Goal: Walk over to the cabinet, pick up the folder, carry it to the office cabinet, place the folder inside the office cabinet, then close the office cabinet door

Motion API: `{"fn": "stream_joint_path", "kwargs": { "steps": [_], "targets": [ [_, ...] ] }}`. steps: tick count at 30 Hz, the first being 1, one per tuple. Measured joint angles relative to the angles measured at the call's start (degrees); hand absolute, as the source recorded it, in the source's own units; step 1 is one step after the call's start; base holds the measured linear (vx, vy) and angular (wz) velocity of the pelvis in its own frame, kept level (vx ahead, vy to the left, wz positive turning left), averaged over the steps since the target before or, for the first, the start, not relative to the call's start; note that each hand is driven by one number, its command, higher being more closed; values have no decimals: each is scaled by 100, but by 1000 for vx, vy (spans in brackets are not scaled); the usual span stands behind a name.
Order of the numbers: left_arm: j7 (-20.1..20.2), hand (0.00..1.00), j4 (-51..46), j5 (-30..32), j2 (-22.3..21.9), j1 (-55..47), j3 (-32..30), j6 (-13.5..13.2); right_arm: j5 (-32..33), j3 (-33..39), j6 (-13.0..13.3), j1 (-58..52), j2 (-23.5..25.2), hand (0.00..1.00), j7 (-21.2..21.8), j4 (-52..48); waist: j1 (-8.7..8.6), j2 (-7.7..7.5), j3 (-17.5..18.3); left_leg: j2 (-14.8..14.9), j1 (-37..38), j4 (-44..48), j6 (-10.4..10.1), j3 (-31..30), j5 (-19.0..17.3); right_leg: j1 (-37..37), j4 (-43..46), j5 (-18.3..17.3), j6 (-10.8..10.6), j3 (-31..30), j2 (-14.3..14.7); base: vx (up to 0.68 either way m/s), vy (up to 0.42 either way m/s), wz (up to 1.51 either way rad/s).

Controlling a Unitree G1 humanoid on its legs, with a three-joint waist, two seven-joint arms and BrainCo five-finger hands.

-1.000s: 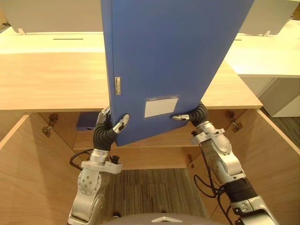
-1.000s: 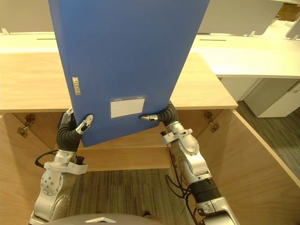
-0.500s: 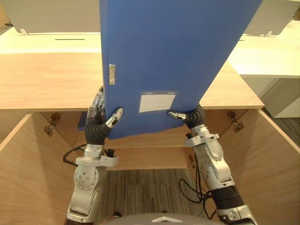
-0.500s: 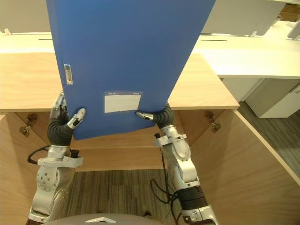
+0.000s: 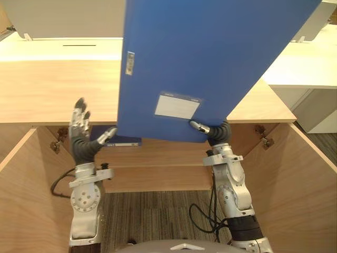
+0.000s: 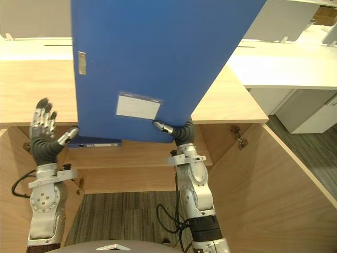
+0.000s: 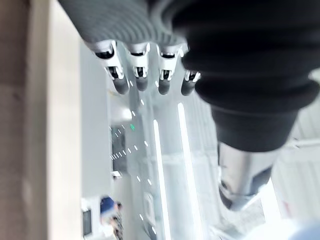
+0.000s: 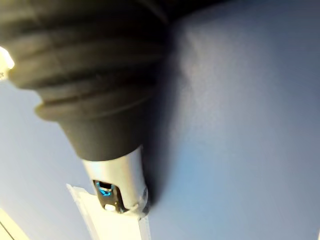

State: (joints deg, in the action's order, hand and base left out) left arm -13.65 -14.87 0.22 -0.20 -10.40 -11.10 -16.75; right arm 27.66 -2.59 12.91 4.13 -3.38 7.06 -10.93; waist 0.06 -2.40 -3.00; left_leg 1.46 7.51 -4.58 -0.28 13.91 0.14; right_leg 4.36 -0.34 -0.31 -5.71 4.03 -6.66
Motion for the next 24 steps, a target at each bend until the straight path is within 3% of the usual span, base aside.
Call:
{"fn": "stream_joint_path", "kwargs": {
  "steps": [3,13,18,21,24],
  "targets": [
    [-258,0,543,-9,-64,-249,-580,216,22,405,79,-182,60,100,-23,0,0,-19,75,0,-44,0,0,-38,1,-12,-18,-4,2,40,-1,0,0,5],
    [-344,0,1686,-233,-341,-739,-1038,524,-120,383,66,-435,42,100,-19,4,29,-42,148,3,-162,-33,-14,-172,28,-42,-42,-33,6,188,-8,-8,-13,7],
    [-204,0,3270,-160,-265,-736,-1138,736,-340,84,63,-602,-43,100,-20,72,21,-82,241,1,-263,-11,-17,-275,40,-65,-85,-35,3,293,-13,-4,-27,11],
    [-44,0,4576,-93,-124,-718,-1010,891,-571,-426,31,-628,-347,100,-10,131,25,-99,253,8,-266,2,-17,-276,42,-61,-105,-34,3,288,-6,0,0,0],
    [95,0,5294,18,28,-710,-884,948,-727,-697,35,-619,-470,100,14,394,68,-118,266,8,-265,0,-18,-290,42,-47,-125,-30,6,300,6,-12,-10,1]
  ]
}}
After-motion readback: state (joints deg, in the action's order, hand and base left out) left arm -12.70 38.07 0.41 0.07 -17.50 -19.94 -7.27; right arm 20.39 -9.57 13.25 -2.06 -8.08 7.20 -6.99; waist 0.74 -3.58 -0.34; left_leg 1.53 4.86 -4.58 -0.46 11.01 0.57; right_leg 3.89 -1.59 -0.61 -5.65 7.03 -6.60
